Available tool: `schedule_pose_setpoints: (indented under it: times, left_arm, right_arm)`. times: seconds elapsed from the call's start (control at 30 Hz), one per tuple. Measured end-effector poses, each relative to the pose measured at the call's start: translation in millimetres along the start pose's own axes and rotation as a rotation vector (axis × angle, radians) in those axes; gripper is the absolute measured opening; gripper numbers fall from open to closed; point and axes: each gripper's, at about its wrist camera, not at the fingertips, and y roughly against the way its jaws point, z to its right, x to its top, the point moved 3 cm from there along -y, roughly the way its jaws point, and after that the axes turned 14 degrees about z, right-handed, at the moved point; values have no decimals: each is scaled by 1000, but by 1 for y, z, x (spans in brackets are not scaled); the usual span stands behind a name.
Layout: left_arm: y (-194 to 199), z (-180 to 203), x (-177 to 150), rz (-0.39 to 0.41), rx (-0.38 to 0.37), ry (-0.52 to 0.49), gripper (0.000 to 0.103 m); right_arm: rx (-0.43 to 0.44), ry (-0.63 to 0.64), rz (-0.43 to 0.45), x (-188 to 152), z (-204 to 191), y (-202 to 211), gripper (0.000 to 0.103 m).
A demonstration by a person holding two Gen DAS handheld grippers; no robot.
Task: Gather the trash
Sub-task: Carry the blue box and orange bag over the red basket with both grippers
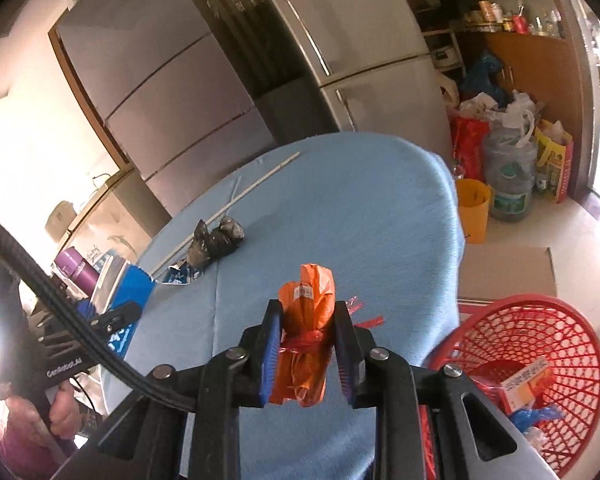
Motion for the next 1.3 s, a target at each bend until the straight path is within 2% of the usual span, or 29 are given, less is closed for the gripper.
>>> schedule_pose_setpoints:
  times: [0.4, 0.97, 1.3]
  left_arm:
    - [0, 55, 26, 40, -54, -110, 62]
    - [-8, 147, 42, 56, -190, -263, 62]
    - [-21, 180, 49, 48, -256, -297, 62]
  right_arm:
    - [-56, -30, 39, 1, 36, 43, 27]
    - [-139, -109, 90, 12, 93, 84, 27]
    - [-178, -154, 133, 20, 118, 102, 27]
